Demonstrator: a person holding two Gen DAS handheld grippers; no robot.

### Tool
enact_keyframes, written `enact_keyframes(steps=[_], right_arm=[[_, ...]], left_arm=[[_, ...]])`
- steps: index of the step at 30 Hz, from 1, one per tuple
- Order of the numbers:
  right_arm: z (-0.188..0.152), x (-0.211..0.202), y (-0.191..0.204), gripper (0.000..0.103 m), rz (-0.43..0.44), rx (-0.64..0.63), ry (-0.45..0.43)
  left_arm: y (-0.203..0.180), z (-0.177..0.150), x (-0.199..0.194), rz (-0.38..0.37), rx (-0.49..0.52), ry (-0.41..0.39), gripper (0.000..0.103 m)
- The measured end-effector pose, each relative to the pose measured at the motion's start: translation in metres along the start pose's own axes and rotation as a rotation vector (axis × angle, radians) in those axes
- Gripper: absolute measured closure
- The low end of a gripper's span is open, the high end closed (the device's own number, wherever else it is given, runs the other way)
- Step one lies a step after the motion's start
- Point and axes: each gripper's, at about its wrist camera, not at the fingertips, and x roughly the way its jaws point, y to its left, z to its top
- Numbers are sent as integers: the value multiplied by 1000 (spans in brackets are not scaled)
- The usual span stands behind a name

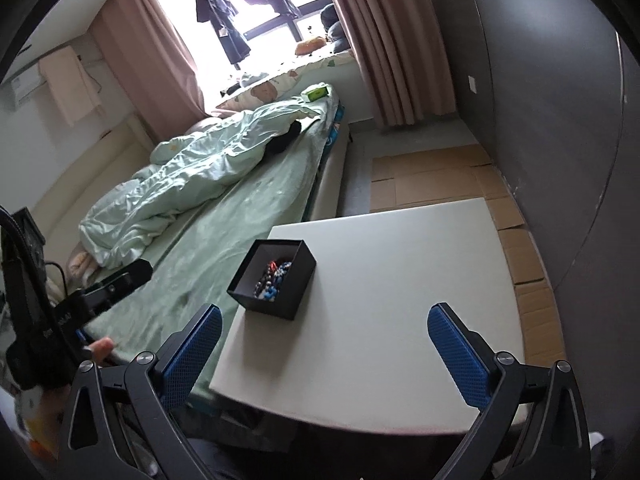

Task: Organize jewelry

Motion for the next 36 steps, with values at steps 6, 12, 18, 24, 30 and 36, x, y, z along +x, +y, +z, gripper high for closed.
enact_keyframes(steps=[6,12,18,24,30,36], right_arm=[[-12,-17,8,0,-20,-32,-10],[-27,-21,10,0,-6,-43,2],[-35,-16,14,0,-15,-81,27],[-31,-18,20,0,1,-117,19],[-34,-14,18,0,-17,-120,22],[-34,-13,15,0,-27,-114,12]], left_arm=[[-2,-10,-18,19,27,-14,1],[2,-21,-32,38,55,-31,1],[10,-27,-35,68,53,-37,1],[10,-30,-30,95,70,-24,1],[5,-30,-24,92,88,-18,1],[3,-32,-23,81,91,-18,1]])
